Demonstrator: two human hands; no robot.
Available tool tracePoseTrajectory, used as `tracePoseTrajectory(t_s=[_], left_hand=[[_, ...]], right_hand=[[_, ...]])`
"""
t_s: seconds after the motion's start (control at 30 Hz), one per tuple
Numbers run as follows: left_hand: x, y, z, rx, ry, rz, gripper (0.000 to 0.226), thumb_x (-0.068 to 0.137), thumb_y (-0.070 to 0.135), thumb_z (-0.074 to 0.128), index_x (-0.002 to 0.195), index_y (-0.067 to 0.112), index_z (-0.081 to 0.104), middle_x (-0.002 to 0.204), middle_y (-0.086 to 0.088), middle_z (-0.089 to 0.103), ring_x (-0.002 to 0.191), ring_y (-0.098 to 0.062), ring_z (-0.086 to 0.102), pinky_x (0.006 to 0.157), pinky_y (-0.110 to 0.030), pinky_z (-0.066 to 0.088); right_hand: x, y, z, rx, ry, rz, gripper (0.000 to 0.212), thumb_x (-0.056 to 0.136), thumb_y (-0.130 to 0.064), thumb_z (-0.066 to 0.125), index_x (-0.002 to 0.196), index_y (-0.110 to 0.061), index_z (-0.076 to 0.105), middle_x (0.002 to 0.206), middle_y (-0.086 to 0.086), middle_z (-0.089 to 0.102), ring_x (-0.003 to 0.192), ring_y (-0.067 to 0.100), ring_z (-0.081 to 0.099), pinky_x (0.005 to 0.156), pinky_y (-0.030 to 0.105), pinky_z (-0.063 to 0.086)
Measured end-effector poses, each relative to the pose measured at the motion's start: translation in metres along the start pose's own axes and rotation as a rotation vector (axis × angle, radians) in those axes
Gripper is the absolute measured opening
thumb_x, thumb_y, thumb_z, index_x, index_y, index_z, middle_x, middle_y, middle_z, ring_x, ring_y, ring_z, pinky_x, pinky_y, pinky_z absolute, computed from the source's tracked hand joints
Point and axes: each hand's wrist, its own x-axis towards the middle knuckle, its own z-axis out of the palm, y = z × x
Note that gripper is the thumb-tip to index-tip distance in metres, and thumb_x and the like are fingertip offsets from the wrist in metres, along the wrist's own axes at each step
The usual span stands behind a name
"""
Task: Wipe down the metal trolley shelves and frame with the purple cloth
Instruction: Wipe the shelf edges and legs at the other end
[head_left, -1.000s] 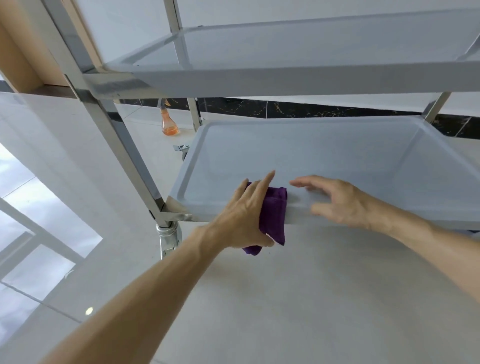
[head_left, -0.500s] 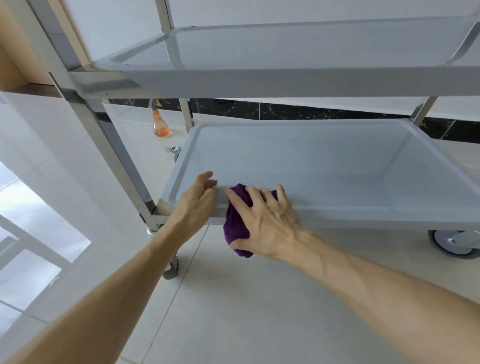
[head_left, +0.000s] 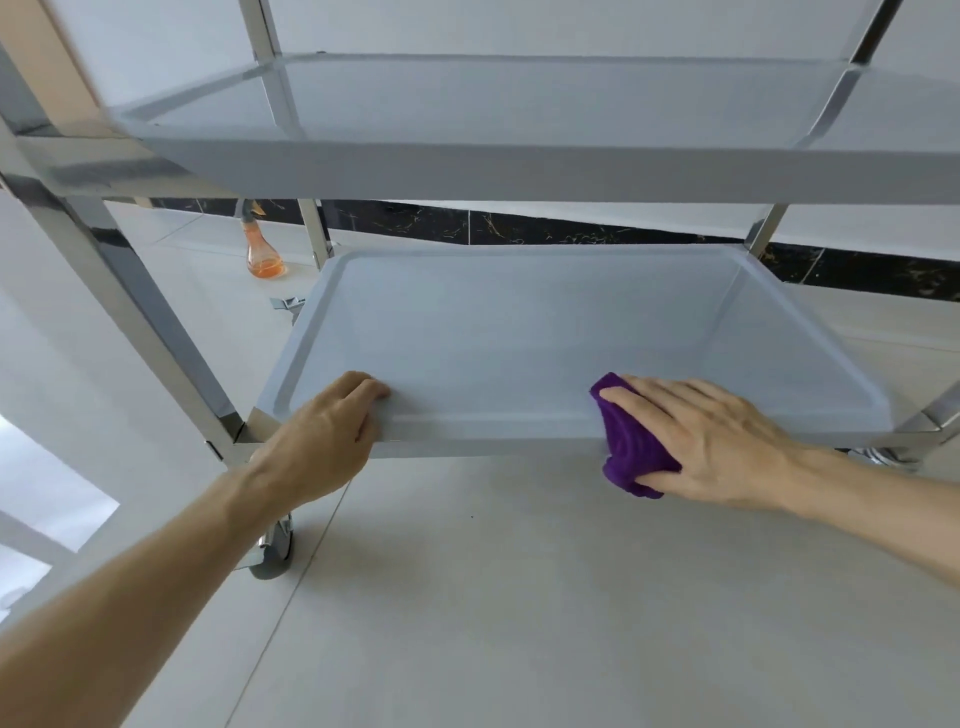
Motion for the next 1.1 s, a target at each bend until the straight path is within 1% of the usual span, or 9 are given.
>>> tracePoseTrajectory(t_s=[0.1, 0.17, 0.27, 0.37, 0.47, 0.6, 0.83, 0.97, 1.1], left_hand=[[0.020, 0.021, -0.014, 0.146, -0.137, 0.018, 0.040, 0.095, 0.011, 0.046, 0.134, 0.014, 0.051, 0.138, -0.003, 0.049, 0.115, -0.026, 0.054, 0.097, -0.036, 0.043], [0.036, 0.043, -0.015, 0.131, -0.175, -0.017, 0.043, 0.096, 0.015, 0.045, 0.139, 0.018, 0.046, 0.145, 0.000, 0.043, 0.120, -0.023, 0.052, 0.101, -0.038, 0.041], [0.053, 0.072, 0.003, 0.091, -0.208, -0.109, 0.045, 0.098, 0.020, 0.041, 0.143, 0.021, 0.040, 0.150, 0.001, 0.038, 0.125, -0.024, 0.047, 0.105, -0.041, 0.038], [0.051, 0.087, 0.033, 0.108, -0.141, -0.173, 0.041, 0.099, 0.027, 0.035, 0.139, 0.025, 0.042, 0.147, 0.005, 0.040, 0.130, -0.023, 0.038, 0.106, -0.041, 0.030], [0.035, 0.083, 0.048, 0.204, 0.028, -0.094, 0.043, 0.098, 0.031, 0.026, 0.133, 0.024, 0.050, 0.138, 0.007, 0.049, 0.126, -0.022, 0.043, 0.104, -0.040, 0.029], [0.029, 0.076, 0.051, 0.251, 0.085, -0.036, 0.048, 0.096, 0.033, 0.022, 0.129, 0.022, 0.055, 0.133, 0.006, 0.054, 0.121, -0.024, 0.048, 0.100, -0.041, 0.033], [0.031, 0.078, 0.054, 0.240, 0.091, -0.031, 0.049, 0.096, 0.035, 0.022, 0.132, 0.023, 0.053, 0.136, 0.004, 0.053, 0.125, -0.026, 0.046, 0.102, -0.044, 0.032], [0.031, 0.077, 0.055, 0.229, 0.115, -0.042, 0.047, 0.096, 0.034, 0.024, 0.132, 0.024, 0.053, 0.136, 0.005, 0.053, 0.125, -0.026, 0.045, 0.102, -0.044, 0.032], [0.029, 0.075, 0.053, 0.229, 0.115, -0.047, 0.047, 0.096, 0.033, 0.025, 0.132, 0.023, 0.054, 0.136, 0.002, 0.055, 0.126, -0.030, 0.047, 0.101, -0.049, 0.036]], right_hand=[[-0.010, 0.018, 0.003, -0.030, -0.010, 0.036, 0.094, 0.069, -0.056, 0.076, 0.146, -0.011, 0.044, 0.141, 0.010, 0.055, 0.121, 0.030, 0.058, 0.093, 0.043, 0.051], [-0.007, 0.008, 0.009, 0.023, 0.031, 0.078, 0.093, 0.072, -0.052, 0.072, 0.149, -0.011, 0.038, 0.146, 0.012, 0.049, 0.126, 0.033, 0.052, 0.101, 0.044, 0.045], [0.012, -0.024, 0.014, 0.079, 0.080, 0.052, 0.092, 0.082, -0.054, 0.058, 0.155, -0.015, 0.019, 0.156, 0.010, 0.031, 0.137, 0.033, 0.035, 0.112, 0.044, 0.030], [0.041, -0.055, 0.015, 0.096, 0.089, 0.003, 0.094, 0.084, -0.052, 0.060, 0.155, -0.016, 0.010, 0.157, 0.011, 0.021, 0.137, 0.034, 0.030, 0.111, 0.047, 0.029], [0.050, -0.056, 0.016, 0.100, 0.117, -0.026, 0.091, 0.083, -0.046, 0.063, 0.154, -0.016, 0.014, 0.155, 0.011, 0.026, 0.135, 0.034, 0.033, 0.110, 0.046, 0.031], [0.014, -0.002, 0.024, 0.164, 0.141, -0.066, 0.085, 0.080, -0.045, 0.067, 0.152, -0.017, 0.032, 0.151, 0.007, 0.041, 0.134, 0.029, 0.044, 0.111, 0.042, 0.037], [-0.089, 0.118, 0.037, 0.156, 0.046, 0.295, 0.099, 0.069, -0.042, 0.082, 0.151, -0.021, 0.031, 0.149, 0.006, 0.043, 0.127, 0.030, 0.051, 0.104, 0.040, 0.045], [-0.083, 0.116, 0.041, 0.145, 0.078, 0.308, 0.091, 0.068, -0.030, 0.082, 0.147, -0.015, 0.039, 0.146, 0.008, 0.046, 0.125, 0.031, 0.051, 0.104, 0.041, 0.044], [-0.057, 0.087, 0.041, 0.127, 0.055, 0.196, 0.090, 0.074, -0.037, 0.073, 0.152, -0.022, 0.031, 0.153, 0.005, 0.036, 0.132, 0.029, 0.042, 0.109, 0.043, 0.037]])
